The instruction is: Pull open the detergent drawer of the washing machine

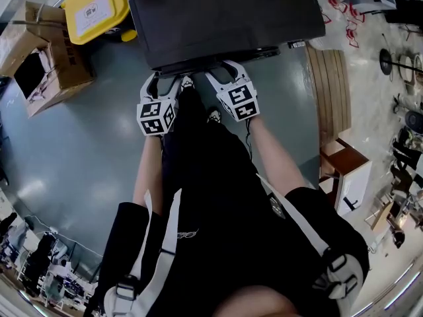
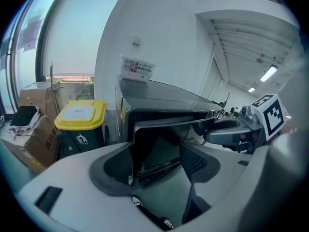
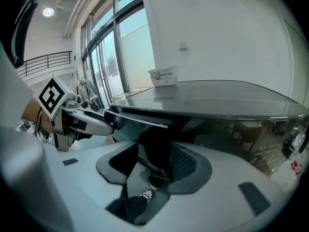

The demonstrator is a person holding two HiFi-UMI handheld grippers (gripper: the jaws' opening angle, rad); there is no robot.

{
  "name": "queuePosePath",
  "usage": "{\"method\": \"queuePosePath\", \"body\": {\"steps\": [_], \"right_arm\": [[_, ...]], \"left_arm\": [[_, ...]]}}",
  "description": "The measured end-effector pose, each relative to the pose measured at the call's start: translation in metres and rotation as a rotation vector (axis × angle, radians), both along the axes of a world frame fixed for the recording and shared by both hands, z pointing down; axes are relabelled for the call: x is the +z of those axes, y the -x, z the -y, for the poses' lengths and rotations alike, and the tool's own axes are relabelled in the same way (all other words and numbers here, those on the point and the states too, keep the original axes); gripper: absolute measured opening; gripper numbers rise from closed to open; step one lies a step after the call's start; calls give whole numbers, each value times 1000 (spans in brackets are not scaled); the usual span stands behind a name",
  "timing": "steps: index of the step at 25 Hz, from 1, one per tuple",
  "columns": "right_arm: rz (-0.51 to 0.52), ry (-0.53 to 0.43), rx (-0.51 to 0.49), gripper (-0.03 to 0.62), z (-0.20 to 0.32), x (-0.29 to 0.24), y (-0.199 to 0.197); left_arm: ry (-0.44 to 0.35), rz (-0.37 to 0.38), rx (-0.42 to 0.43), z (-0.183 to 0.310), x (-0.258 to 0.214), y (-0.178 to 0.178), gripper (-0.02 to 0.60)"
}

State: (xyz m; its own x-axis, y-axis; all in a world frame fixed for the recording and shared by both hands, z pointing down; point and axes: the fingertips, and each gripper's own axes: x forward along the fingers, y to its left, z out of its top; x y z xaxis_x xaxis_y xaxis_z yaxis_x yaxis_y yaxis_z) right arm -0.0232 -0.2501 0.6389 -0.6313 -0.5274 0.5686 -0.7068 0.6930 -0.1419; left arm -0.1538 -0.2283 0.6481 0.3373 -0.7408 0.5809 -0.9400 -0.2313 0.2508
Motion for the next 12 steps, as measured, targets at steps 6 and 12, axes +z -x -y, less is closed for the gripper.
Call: {"method": "queuePosePath", "body": {"steps": [6,12], "right_arm": [[7,3,13,199,-4,-3,-2],[6,6,16,196,-8,-3,-4]], "left_arm": [[1,6,-20,-5,-1,0,298],[-6,-2,-31,-9,-2,0,298]]}}
